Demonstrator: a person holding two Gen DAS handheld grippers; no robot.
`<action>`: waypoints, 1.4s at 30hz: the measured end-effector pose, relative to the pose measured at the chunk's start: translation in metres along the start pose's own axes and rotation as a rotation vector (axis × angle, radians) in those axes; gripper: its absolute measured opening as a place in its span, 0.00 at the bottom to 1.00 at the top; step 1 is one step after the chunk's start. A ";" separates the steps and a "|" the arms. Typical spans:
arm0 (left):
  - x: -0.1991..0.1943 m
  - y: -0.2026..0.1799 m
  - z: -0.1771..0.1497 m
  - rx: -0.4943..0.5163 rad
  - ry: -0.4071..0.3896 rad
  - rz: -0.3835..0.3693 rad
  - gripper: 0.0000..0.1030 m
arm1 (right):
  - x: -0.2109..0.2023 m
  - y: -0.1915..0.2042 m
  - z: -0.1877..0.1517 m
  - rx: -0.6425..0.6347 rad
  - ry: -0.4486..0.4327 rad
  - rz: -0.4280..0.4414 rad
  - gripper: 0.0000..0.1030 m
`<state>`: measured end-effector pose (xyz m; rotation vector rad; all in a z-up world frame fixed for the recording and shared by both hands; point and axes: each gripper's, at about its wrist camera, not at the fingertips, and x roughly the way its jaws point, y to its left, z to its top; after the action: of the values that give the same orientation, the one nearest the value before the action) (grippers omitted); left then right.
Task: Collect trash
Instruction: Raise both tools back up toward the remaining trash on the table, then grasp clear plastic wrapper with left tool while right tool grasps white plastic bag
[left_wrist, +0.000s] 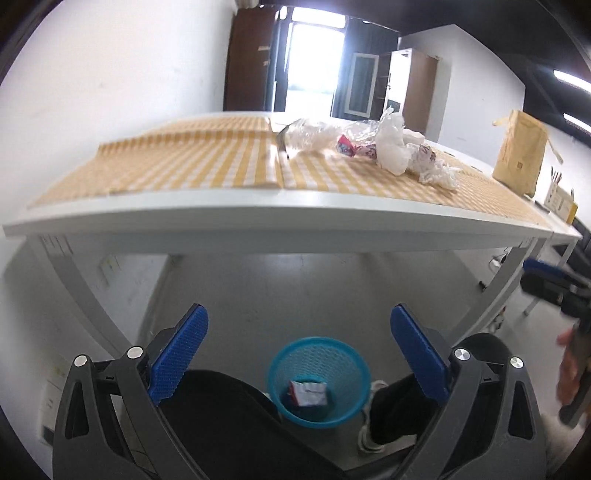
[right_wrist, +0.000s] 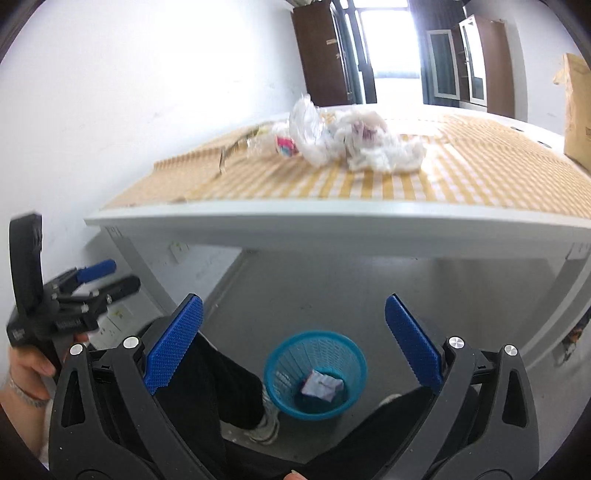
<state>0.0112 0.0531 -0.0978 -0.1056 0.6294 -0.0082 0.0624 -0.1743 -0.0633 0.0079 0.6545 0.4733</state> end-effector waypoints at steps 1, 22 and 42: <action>-0.001 -0.001 0.003 0.002 -0.005 0.002 0.94 | 0.000 -0.001 0.004 -0.007 -0.008 -0.011 0.91; 0.005 0.004 0.081 0.025 -0.095 0.017 0.94 | 0.035 0.018 0.103 -0.090 -0.142 -0.019 0.91; 0.086 0.038 0.156 -0.052 -0.018 -0.003 0.85 | 0.119 0.021 0.158 -0.126 -0.046 -0.067 0.67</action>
<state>0.1711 0.1021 -0.0267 -0.1566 0.6120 0.0057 0.2291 -0.0829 -0.0035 -0.1217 0.5770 0.4482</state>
